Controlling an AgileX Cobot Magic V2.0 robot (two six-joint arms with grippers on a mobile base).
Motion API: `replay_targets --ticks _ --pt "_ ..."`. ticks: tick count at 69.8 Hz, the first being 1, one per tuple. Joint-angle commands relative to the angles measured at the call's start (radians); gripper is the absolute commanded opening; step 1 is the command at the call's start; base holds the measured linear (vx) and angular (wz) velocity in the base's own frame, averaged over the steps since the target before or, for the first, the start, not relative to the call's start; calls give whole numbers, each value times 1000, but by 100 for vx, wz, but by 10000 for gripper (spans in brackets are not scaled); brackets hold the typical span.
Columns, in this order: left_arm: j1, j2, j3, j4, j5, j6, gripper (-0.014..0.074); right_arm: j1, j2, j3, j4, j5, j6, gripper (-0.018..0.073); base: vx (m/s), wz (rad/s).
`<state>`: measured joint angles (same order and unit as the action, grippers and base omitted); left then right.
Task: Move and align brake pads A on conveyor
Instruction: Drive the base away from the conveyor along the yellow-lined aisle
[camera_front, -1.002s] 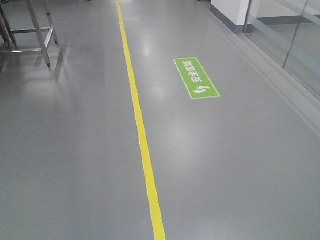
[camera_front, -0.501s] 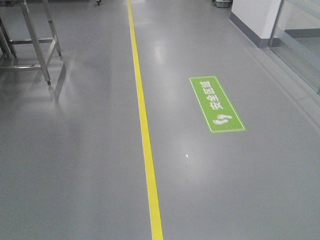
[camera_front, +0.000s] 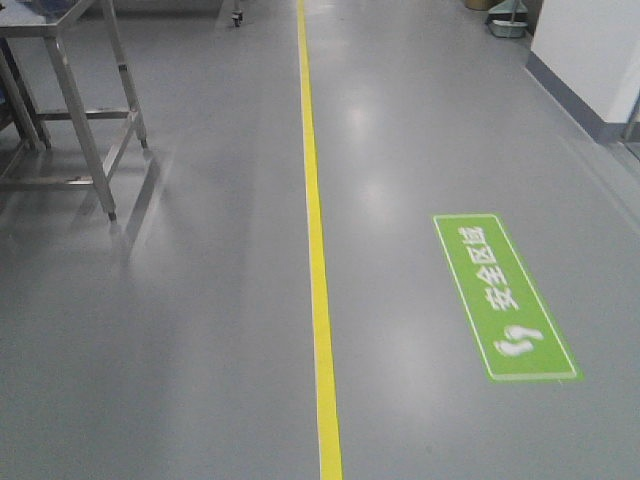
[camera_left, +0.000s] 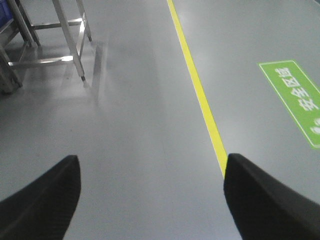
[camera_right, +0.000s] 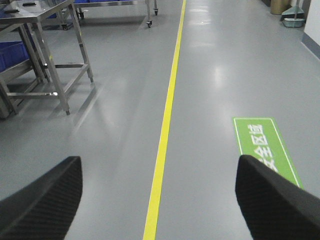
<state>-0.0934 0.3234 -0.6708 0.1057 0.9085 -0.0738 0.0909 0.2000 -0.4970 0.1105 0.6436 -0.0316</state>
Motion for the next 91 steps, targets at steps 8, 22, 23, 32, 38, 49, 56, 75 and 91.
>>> replay_targets --ticks 8,22,23,32,38,49,56,75,91 --pt "-2 11 -24 0 -70 2 548 -4 17 -26 0 -73 0 589 88 13" --pt "-2 11 -24 0 -70 2 548 -3 17 -26 -1 -71 0 589 88 10" --pt "-2 11 -24 0 -70 2 548 -3 17 -26 -1 -72 0 589 90 6" --pt "-2 11 -24 0 -70 2 548 -3 17 -26 0 -72 0 589 90 5" --pt "-2 11 -24 0 -70 2 548 -3 17 -26 0 -72 0 589 91 3" --pt "-2 11 -24 0 -69 2 548 -3 17 -26 0 -72 0 589 91 -1" --pt "-2 11 -24 0 -69 2 548 -3 17 -26 0 -72 0 589 91 -5" --pt "-2 11 -24 1 -70 2 548 -3 17 -26 0 -73 0 589 90 -4" --pt "-2 11 -24 1 -69 2 548 -3 17 -26 0 -72 0 589 86 -2"
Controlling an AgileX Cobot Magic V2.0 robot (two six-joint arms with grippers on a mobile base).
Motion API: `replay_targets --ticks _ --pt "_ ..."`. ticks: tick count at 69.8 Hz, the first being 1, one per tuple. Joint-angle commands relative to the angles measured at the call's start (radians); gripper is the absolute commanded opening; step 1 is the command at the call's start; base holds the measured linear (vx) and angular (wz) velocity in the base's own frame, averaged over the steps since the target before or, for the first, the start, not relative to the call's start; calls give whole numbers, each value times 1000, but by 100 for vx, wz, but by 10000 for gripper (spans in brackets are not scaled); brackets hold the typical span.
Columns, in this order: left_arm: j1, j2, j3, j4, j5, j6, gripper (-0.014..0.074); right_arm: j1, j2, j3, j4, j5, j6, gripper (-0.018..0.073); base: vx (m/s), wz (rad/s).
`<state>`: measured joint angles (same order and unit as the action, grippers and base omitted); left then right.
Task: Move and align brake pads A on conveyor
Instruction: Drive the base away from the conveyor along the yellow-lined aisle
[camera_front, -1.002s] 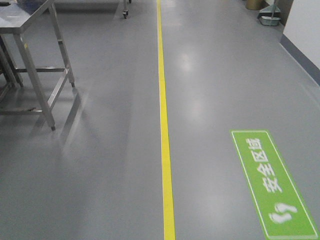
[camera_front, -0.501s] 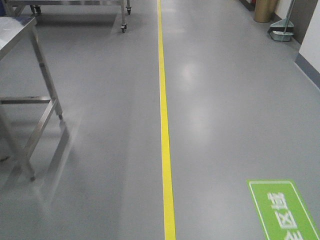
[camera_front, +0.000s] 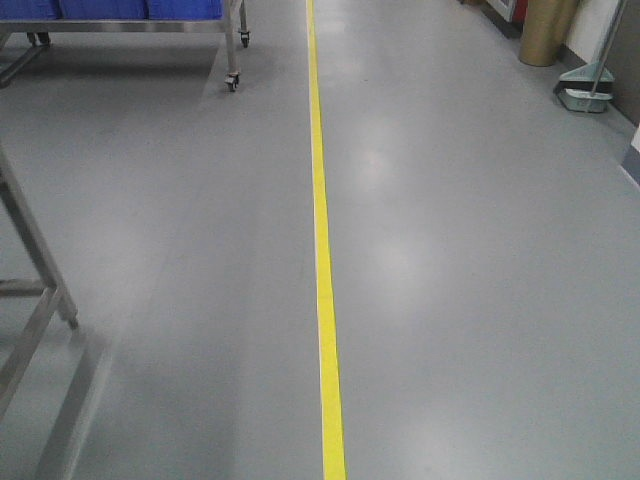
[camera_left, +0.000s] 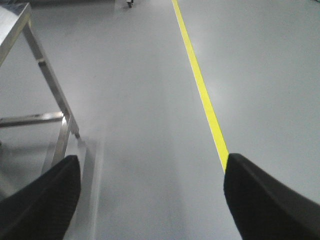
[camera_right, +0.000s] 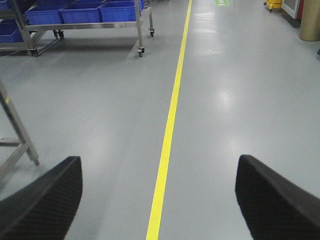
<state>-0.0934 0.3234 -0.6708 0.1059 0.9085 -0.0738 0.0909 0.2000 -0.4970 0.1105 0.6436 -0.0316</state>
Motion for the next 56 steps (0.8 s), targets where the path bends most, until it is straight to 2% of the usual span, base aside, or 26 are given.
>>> replay_targets --ticks 1,32,56 --pt "-2 11 -24 0 -69 2 548 -3 17 -26 0 -72 0 589 85 0" --pt "-2 11 -24 0 -69 2 548 -3 17 -26 0 -73 0 589 78 -3" --pt "-2 11 -24 0 -70 2 548 -3 17 -26 0 -73 0 589 61 -4"
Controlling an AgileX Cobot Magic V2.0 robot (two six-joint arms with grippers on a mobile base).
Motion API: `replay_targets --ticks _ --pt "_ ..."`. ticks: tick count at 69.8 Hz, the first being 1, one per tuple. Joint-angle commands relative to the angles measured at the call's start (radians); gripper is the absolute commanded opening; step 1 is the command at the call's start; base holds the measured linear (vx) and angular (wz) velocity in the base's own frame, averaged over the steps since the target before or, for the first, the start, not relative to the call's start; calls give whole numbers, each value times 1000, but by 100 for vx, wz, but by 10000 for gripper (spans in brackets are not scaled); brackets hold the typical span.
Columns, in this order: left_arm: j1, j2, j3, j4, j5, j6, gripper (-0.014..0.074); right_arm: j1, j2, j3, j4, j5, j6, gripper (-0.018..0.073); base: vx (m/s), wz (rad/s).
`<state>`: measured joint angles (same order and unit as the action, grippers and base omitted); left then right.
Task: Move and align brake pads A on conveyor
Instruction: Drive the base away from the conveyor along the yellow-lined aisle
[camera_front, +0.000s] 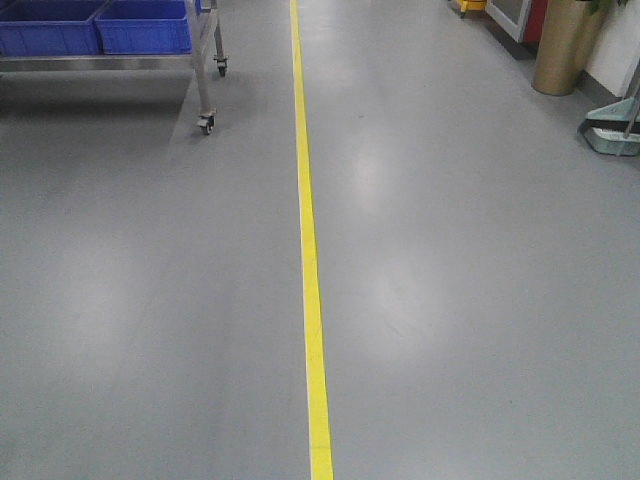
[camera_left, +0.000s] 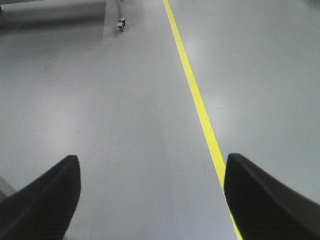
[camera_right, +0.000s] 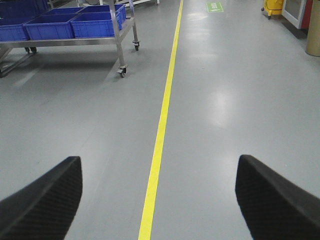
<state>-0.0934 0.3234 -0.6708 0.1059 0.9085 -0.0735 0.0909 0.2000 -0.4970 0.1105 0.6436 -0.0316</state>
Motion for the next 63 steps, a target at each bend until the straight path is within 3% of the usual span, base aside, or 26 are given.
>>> replay_targets --ticks 1,30,63 --pt "-2 11 -24 0 -70 2 548 -3 17 -26 0 -73 0 589 48 0" --pt "-2 11 -24 0 -70 2 548 -3 17 -26 0 -73 0 589 36 22" --pt "-2 11 -24 0 -70 2 548 -3 17 -26 0 -72 0 589 24 81"
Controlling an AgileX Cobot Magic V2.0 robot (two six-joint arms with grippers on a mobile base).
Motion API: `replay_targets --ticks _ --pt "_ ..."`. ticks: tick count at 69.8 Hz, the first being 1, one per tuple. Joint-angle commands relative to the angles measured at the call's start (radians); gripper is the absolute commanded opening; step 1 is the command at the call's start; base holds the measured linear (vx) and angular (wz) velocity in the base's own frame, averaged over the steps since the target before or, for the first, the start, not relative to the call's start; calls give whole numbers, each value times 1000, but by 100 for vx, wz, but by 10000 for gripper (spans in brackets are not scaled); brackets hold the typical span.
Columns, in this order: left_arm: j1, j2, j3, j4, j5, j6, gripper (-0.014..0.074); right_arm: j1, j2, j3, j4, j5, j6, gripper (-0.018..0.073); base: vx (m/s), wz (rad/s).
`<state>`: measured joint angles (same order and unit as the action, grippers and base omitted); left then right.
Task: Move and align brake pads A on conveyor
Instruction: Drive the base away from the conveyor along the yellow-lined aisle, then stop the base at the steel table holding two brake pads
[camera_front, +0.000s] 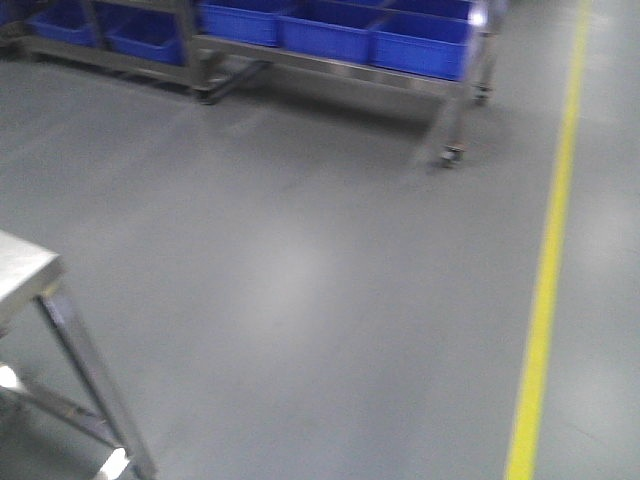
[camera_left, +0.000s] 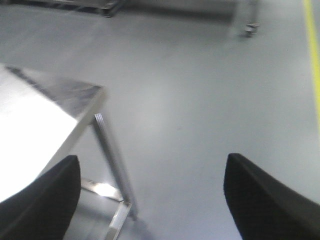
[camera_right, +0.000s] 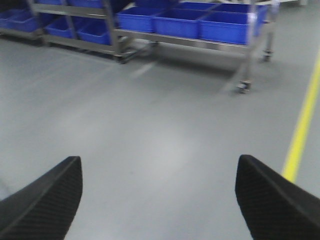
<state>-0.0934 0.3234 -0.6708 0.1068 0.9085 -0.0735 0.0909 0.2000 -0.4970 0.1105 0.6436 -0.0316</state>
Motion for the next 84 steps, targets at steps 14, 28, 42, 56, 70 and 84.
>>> replay_targets --ticks 14,28,42,56,70,84 --pt "-2 11 -24 0 -70 2 548 -3 17 -26 0 -72 0 589 24 90" --pt "-2 11 -24 0 -70 2 548 -3 17 -26 0 -72 0 589 26 79" --pt "-2 11 -24 0 -70 2 548 -3 17 -26 0 -72 0 589 29 71" --pt "-2 11 -24 0 -70 2 548 -3 17 -26 -1 -72 0 589 27 70" --pt "-2 11 -24 0 -70 2 548 -3 17 -26 0 -72 0 589 24 74" --pt "-2 11 -24 0 -70 2 548 -3 17 -26 0 -72 0 589 21 81"
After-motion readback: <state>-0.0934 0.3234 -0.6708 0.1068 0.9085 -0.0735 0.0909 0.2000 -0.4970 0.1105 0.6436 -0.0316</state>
